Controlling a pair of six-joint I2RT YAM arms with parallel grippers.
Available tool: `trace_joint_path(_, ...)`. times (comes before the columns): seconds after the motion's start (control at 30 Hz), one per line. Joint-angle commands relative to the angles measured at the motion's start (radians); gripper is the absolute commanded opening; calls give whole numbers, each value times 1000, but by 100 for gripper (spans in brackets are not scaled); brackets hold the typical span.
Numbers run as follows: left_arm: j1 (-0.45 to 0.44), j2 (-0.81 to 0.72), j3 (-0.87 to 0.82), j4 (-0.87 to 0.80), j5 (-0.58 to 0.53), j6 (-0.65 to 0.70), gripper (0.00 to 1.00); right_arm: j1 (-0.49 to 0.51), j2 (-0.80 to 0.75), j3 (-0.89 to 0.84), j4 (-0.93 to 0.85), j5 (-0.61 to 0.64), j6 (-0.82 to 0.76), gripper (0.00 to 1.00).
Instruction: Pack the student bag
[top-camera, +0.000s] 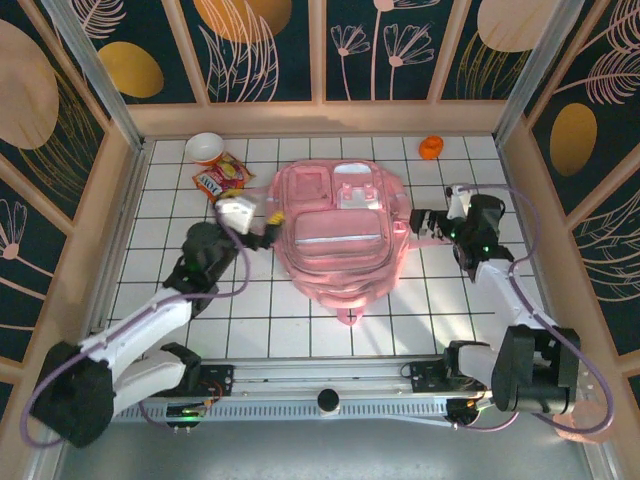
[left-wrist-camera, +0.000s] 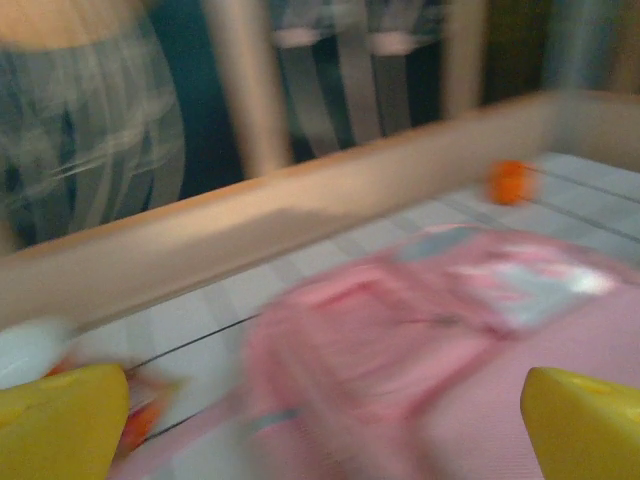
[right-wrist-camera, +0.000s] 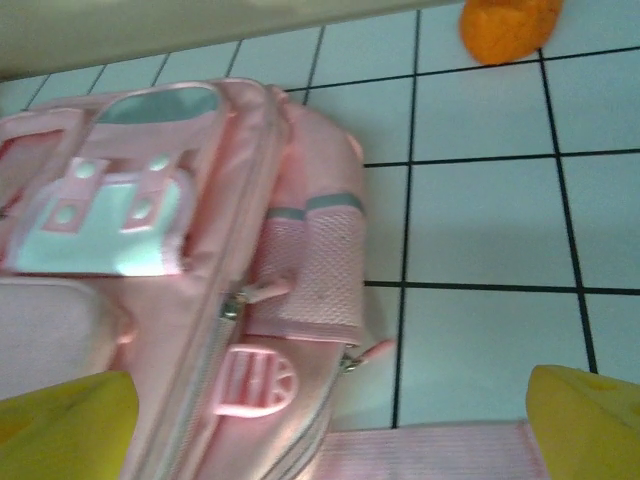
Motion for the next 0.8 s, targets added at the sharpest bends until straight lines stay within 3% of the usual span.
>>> trace_joint_path(0.0,103,-71,-120,95,-354,-141,99,-19,80,-102,392,19,31,99)
trace_joint_path(0.1,202,-39,-196,153,-346,-167,99,-21,179,-155,568,37,41,99)
trace_joint_path(0.17,258,44,-270,341,-330,-195,99,-18,240,-222,767,56,38,99)
trace_joint_path(0.23,303,153,-326,534,-312,-224,99,4,278,-250,845,142,13,99)
trace_joint_path(0.33,327,297,-285,612,-252,-150,99,17,316,-310,1015,232,-5,99)
trace_joint_path(0.4,354,354,-293,710,-179,-96,99,0,407,-389,1269,283,36,99)
trace_joint_path(0.5,431,572,-271,929,-129,-165,99,7,392,-374,1206,292,30,99)
trace_joint_path(0.53,445,499,-200,651,-98,-183,99,20,385,-377,1204,309,19,99)
trace_joint_path(0.57,448,512,-203,657,-81,-174,99,19,388,-378,1209,311,19,99)
trace_joint_path(0.6,448,548,-230,791,-77,-171,99,18,390,-378,1211,307,22,99)
trace_joint_path(0.63,448,512,-215,697,-97,-183,99,18,388,-376,1203,307,22,99)
trace_joint_path(0.77,448,513,-218,702,-98,-181,99,14,391,-372,1201,297,24,99)
